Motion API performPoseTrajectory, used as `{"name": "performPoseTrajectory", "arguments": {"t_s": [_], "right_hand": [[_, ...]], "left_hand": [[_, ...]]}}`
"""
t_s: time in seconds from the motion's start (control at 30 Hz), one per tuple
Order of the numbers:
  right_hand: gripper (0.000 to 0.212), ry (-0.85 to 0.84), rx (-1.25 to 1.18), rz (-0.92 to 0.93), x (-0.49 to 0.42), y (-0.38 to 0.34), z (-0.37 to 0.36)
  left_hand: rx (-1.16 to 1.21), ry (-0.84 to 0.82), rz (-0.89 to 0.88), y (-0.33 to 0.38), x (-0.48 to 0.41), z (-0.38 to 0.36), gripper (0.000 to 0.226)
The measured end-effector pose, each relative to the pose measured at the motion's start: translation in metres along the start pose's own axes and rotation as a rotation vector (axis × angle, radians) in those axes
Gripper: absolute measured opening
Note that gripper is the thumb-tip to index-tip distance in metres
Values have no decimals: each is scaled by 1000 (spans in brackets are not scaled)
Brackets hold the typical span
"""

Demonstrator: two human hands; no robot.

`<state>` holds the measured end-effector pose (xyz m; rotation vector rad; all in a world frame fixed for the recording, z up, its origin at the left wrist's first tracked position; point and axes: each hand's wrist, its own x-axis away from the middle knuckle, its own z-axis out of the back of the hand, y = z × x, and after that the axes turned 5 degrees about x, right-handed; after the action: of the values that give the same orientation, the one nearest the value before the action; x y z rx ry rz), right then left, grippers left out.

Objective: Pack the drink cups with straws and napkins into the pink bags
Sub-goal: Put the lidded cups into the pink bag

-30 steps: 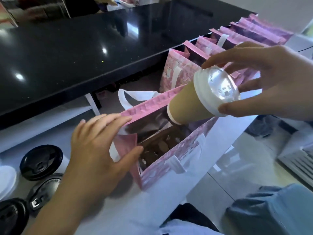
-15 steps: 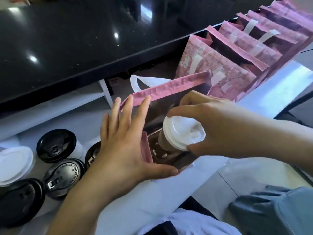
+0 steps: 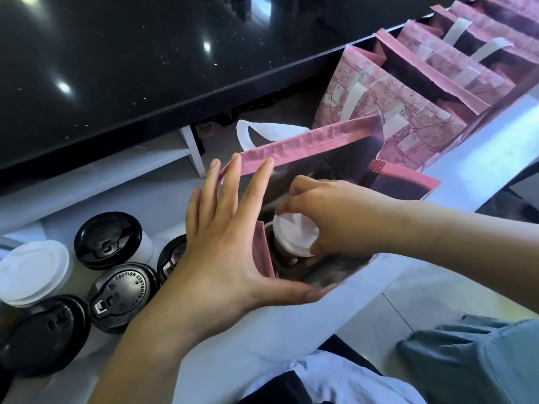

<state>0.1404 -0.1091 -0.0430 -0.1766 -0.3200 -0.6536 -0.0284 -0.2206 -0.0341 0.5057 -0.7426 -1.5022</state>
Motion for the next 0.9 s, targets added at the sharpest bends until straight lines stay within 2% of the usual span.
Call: {"name": "performPoseTrajectory", "arguments": {"t_s": [0.13,0.4,0.73,0.9], "right_hand": [[60,-35,57,29,-4,-9,-18],[66,-47,59,30,-8,-10,-27],[52,-55,128,62,-22,-19,-25],[61,-103,148,44,-23,-18,-23]], "left_hand": [[23,16,-1,-3,2,1,140],[35,22,-6,-7,6,-1,136],[56,16,-41,-10,4,-2,131],[65,27,-56,-13,3,-4,130]]}}
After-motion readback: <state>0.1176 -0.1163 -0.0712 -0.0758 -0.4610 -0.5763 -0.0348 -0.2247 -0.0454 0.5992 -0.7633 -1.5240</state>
